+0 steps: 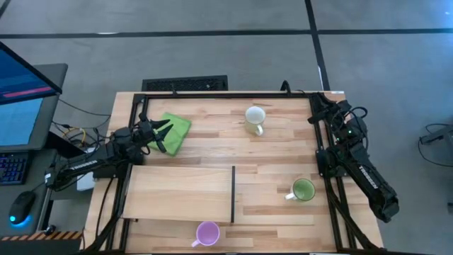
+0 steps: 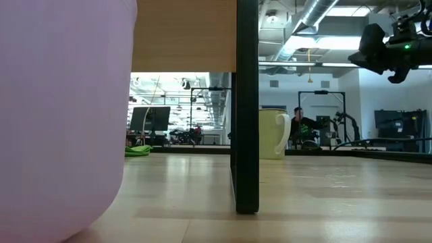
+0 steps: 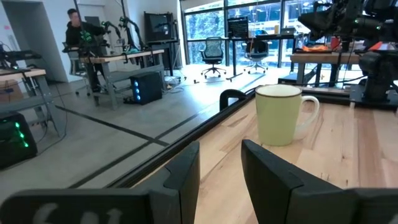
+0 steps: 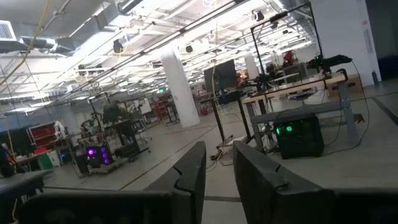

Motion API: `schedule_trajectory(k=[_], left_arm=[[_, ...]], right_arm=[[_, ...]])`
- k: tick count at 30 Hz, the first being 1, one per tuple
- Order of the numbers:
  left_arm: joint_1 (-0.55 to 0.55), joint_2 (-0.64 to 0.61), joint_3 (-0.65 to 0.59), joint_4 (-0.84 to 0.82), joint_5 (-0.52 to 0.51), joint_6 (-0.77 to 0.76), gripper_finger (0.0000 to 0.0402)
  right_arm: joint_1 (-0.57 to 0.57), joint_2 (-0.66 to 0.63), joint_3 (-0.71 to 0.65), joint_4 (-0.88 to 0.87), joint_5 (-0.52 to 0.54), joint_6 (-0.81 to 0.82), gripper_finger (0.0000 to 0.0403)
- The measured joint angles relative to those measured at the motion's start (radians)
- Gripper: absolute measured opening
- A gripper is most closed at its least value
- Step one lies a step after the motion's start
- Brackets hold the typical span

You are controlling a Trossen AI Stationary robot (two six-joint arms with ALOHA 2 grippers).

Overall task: Stack small to large cups/mugs on shelf
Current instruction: Put the light green mug on the shelf

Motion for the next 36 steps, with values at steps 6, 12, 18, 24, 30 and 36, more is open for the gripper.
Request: schedule_trajectory(k=[6,12,18,24,30,36], left_arm=[[0.0,0.0,0.0,0.0,0.0,0.0,0.011],[0.0,0.0,0.0,0.0,0.0,0.0,0.011],[0.0,0.0,0.0,0.0,0.0,0.0,0.011],[0.0,0.0,0.0,0.0,0.001,-0.008,0.011],[0.0,0.0,0.0,0.0,0.001,-0.018,0.011],[0.0,0.0,0.0,0.0,0.001,-0.019,0.011]], right_arm=[[0.0,0.0,0.0,0.0,0.029,0.021,0.0103],[0.0,0.0,0.0,-0.03,0.105,0.08,0.0103],[0.0,0.0,0.0,-0.097,0.11,0.05,0.0103],[0.007,0.0,0.0,-0.109,0.135,-0.093,0.0103],[0.035,0.0,0.0,-0.125,0.169,-0.154,0.0103],[0.081,0.0,0.0,-0.131,0.186,-0.185,0.0103]])
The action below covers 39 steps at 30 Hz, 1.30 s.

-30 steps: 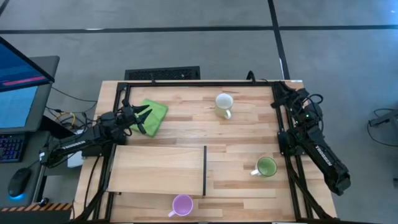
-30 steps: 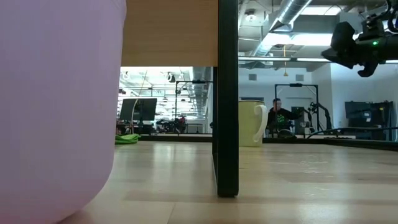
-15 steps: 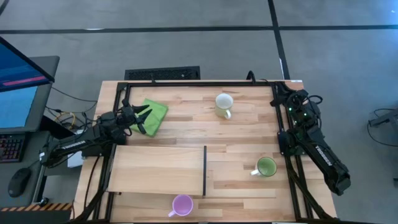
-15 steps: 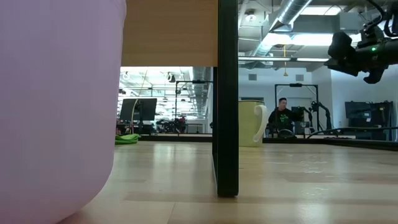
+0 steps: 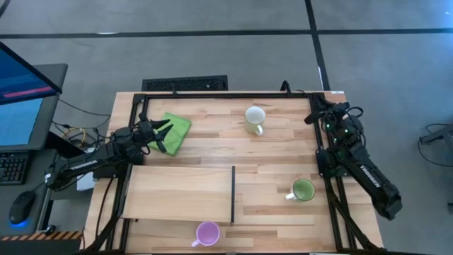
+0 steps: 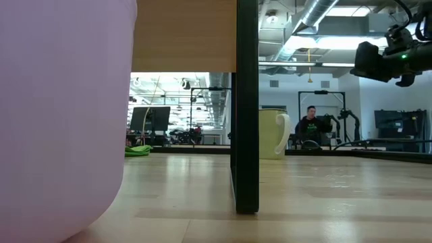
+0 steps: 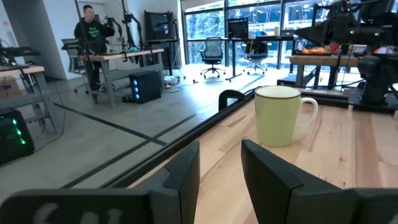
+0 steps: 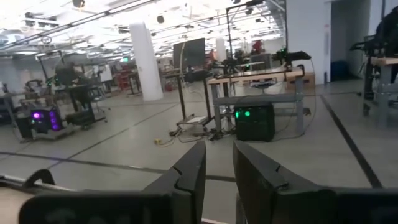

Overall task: Stack small to large cups/mugs on shelf
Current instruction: Put the light green mug on the shelf

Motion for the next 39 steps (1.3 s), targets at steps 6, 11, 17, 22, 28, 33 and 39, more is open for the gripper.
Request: schedule_trajectory(k=[6,11,17,22,28,33,39], left_arm=[[0.0,0.0,0.0,0.0,0.0,-0.002,0.011],[0.0,0.0,0.0,0.0,0.0,-0.003,0.011],[0.0,0.0,0.0,0.0,0.0,-0.003,0.011],[0.0,0.0,0.0,0.0,0.0,-0.003,0.011],[0.0,0.0,0.0,0.0,0.0,-0.024,0.011],[0.0,0.0,0.0,0.0,0.0,-0.025,0.011],[0.0,0.0,0.0,0.0,-0.004,-0.025,0.011]], right_arm=[[0.058,0.0,0.0,-0.012,0.045,-0.051,0.0103],[0.11,0.0,0.0,-0.012,0.154,-0.061,0.0103],[0.179,0.0,0.0,-0.002,0.194,-0.096,0.0103],[0.229,0.0,0.0,0.004,0.314,-0.127,0.0103],[0.286,0.0,0.0,0.006,0.338,-0.164,0.0103],[0.327,0.0,0.0,0.049,0.326,-0.128,0.0103],[0.381,0.0,0.0,0.151,0.053,-0.119,0.0103]])
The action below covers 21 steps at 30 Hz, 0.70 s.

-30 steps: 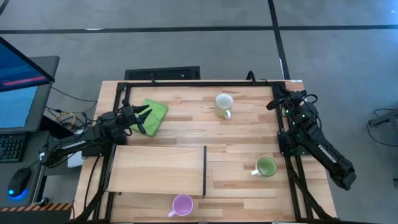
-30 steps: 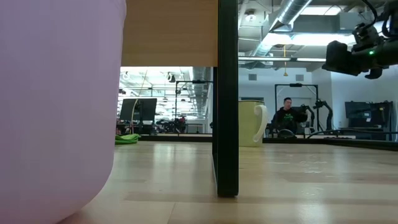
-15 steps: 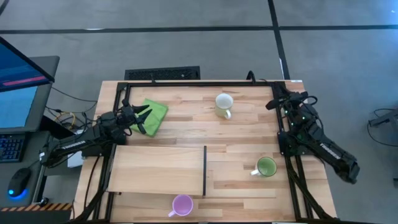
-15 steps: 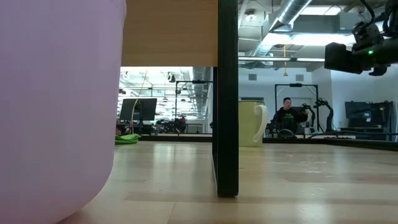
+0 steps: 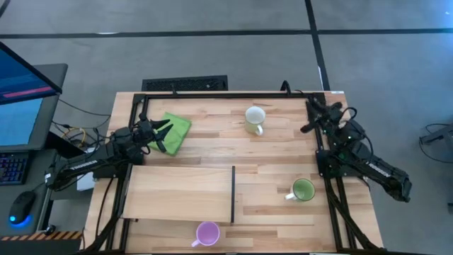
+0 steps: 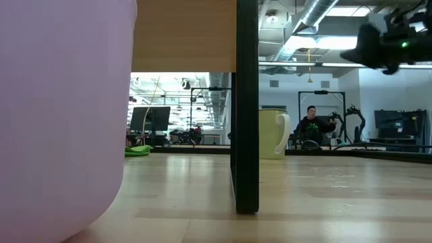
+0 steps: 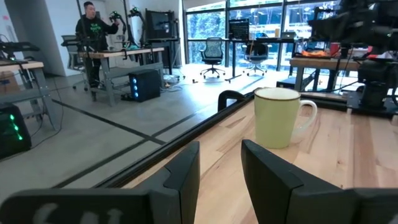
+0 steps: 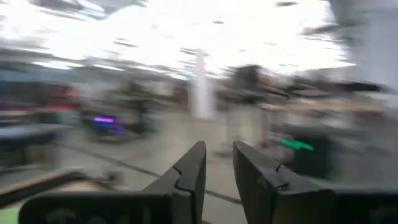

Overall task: Stack small to large cups/mugs on shelf
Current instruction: Put the light green mug on the shelf

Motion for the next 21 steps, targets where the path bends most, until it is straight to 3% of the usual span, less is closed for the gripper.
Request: schedule_trajectory(k=[4,6,14,21], left_arm=[[0.0,0.0,0.0,0.0,0.0,0.001,0.011],[0.0,0.0,0.0,0.0,-0.001,0.01,0.011],[0.0,0.0,0.0,0.0,-0.001,0.026,0.011],[0.0,0.0,0.0,0.0,-0.002,0.026,0.011]], right_arm=[[0.04,0.0,0.0,0.095,-0.244,0.023,0.0103],[0.057,0.0,0.0,0.132,-0.308,0.022,0.0103],[0.076,0.0,0.0,0.215,-0.317,-0.02,0.0103],[0.077,0.011,0.023,0.095,-0.317,0.023,0.0103]])
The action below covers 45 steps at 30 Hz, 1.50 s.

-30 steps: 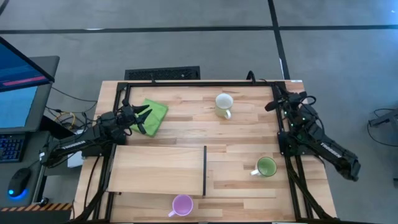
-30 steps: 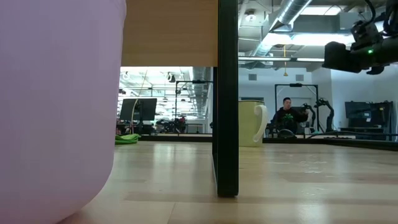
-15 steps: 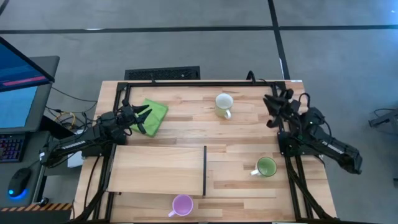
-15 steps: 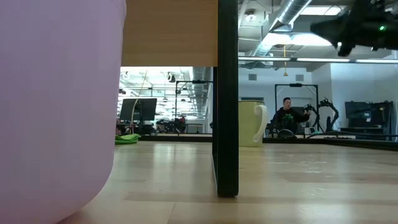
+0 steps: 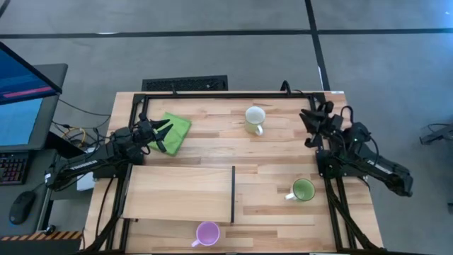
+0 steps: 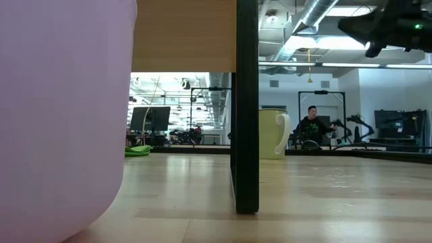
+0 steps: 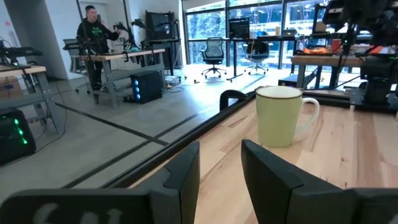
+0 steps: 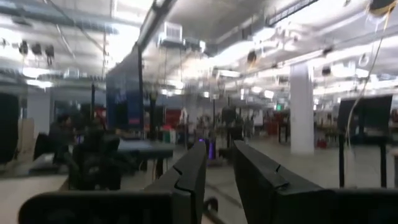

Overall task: Stack small to large cups/mugs on shelf
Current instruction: Put the light green mug on the shelf

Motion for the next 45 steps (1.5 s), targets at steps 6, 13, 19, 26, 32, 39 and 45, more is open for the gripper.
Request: schedule_trajectory(k=[6,13,19,26,32,39,45], left_arm=[[0.0,0.0,0.0,0.0,0.0,0.0,0.011],[0.0,0.0,0.0,0.0,-0.001,0.001,0.011],[0.0,0.0,0.0,0.0,-0.001,0.001,0.011],[0.0,0.0,0.0,0.0,-0.002,0.001,0.011],[0.0,0.0,0.0,0.0,-0.002,0.001,0.011],[0.0,0.0,0.0,0.0,-0.002,0.001,0.011],[0.0,0.0,0.0,0.0,-0.002,0.001,0.011]], right_arm=[[0.007,0.117,0.106,-0.137,-0.001,-0.006,0.0103],[0.013,0.352,0.251,-0.199,-0.001,-0.009,0.0103],[0.013,0.542,0.399,-0.294,-0.001,-0.04,0.0103],[0.013,0.739,0.579,-0.429,-0.001,-0.129,0.0103],[0.013,0.863,0.695,-0.499,-0.001,-0.19,0.0103],[0.013,0.981,0.797,-0.551,-0.001,-0.222,0.0103],[0.012,1.093,0.873,-0.6,-0.001,-0.244,0.0103]])
